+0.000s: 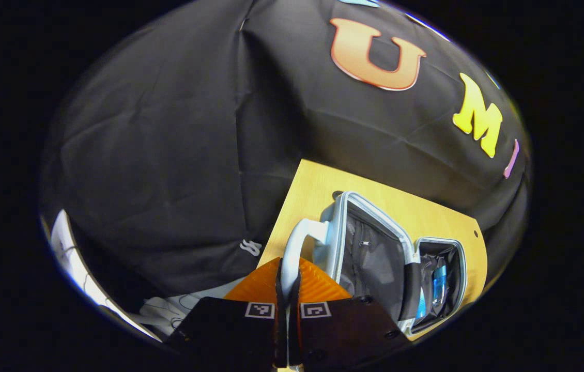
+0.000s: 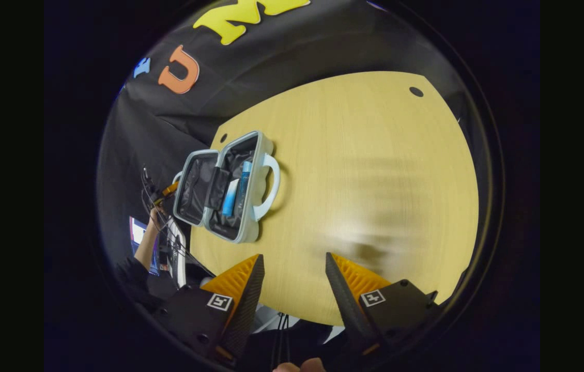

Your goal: First open the suitcase, pack the skin care products into it, and then close the suitcase.

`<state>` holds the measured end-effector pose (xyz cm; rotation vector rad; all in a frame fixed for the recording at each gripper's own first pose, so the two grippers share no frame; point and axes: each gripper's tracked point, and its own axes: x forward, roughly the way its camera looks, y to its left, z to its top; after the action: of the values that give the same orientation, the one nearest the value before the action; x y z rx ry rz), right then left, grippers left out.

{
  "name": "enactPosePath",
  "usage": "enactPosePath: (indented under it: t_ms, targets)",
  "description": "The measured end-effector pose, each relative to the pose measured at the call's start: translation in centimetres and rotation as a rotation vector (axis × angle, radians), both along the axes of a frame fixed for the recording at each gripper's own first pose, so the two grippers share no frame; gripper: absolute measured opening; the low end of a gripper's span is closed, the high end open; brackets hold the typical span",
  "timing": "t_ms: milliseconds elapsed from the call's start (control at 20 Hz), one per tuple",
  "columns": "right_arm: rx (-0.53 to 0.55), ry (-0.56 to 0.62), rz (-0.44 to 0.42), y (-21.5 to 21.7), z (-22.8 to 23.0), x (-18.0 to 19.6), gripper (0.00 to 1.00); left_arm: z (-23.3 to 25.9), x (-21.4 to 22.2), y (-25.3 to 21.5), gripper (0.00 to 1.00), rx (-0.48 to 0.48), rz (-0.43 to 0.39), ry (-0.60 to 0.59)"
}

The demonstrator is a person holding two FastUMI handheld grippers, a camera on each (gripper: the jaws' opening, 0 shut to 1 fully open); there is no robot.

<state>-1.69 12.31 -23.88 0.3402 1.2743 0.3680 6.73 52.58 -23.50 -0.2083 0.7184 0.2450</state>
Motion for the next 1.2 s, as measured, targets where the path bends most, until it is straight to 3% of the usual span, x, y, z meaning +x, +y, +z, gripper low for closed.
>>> enactPosePath:
  t_ms: [50,300,550,800,1000,1200]
  targets:
    - [0.006,-0.012,0.003,-0.4,0.1,-0.2,0.72,2.1,0.1,-1.2,0.00,0.016,0.001,-0.021]
    - [0.056,-0.069,-0.035,-3.8,1.2,-1.0,0.72,11.3,-0.7,-10.2,0.03,0.116,0.012,-0.094]
    - [0.037,-0.177,-0.063,-8.6,2.8,-0.2,0.72,15.1,-0.7,-21.9,0.03,0.187,-0.003,-0.147]
    - [0.003,-0.222,-0.101,-13.7,3.2,-0.1,0.72,13.7,0.4,-33.1,0.03,0.236,-0.056,-0.170]
    - [-0.071,-0.233,-0.093,-18.3,2.8,-1.6,0.72,9.6,1.8,-41.1,0.03,0.228,-0.087,-0.157]
    - [-0.145,-0.229,-0.087,-20.9,2.0,-3.8,0.72,4.2,2.5,-46.1,0.03,0.223,-0.108,-0.145]
